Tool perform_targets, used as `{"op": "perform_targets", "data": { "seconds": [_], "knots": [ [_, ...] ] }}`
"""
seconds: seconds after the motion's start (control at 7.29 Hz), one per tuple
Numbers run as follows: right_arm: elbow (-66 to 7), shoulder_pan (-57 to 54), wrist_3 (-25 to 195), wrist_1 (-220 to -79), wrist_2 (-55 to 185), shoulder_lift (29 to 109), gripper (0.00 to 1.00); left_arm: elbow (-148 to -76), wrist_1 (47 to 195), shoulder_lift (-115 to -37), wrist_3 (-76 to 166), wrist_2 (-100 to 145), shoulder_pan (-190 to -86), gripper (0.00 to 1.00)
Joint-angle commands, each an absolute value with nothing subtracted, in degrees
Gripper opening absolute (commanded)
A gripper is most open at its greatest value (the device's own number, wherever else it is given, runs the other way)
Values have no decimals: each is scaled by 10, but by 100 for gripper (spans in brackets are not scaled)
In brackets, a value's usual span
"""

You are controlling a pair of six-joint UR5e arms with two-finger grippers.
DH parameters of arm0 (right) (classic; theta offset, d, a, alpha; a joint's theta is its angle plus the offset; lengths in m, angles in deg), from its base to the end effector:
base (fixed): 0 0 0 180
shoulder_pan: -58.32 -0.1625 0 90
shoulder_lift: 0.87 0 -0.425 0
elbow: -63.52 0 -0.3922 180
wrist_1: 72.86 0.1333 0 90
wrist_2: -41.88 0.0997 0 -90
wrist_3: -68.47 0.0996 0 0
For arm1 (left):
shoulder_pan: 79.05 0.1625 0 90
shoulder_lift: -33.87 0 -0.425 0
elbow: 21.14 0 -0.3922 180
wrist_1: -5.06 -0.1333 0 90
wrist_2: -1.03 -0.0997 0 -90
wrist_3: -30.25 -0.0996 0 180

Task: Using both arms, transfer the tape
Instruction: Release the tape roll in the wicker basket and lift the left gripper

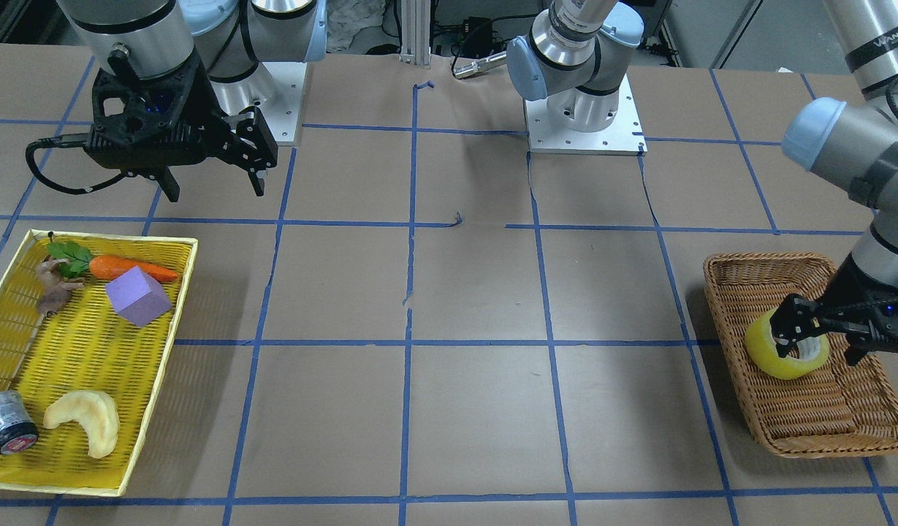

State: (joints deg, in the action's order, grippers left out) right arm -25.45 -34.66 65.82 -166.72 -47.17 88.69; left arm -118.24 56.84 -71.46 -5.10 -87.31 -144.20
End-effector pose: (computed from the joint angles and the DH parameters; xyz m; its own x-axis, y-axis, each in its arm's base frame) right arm 0.1609 -0.4949 0.5000 -0.9950 -0.0992 -0.0129 -0.0979 0.9921 -0.0783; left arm 0.1277 -0.5998 0.3541 -0.9765 0.1684 -0.1347 0.1969 0.9511 -0.2381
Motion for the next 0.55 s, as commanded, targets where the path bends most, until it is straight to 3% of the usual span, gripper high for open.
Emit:
{"op": "perform_targets", "data": {
  "seconds": [0.0, 0.14, 0.41],
  "knots": [
    [-255, -347, 658, -1667, -472, 887, 100, -1177, 618, -664, 58, -874, -1515, 91],
    [-255, -347, 658, -1667, -472, 887, 100, -1156, 663, -648, 143, -876, -1563, 97],
    [-255, -347, 658, -1667, -472, 887, 100, -1095, 813, -626, 213, -877, -1632, 100]
  ]
}}
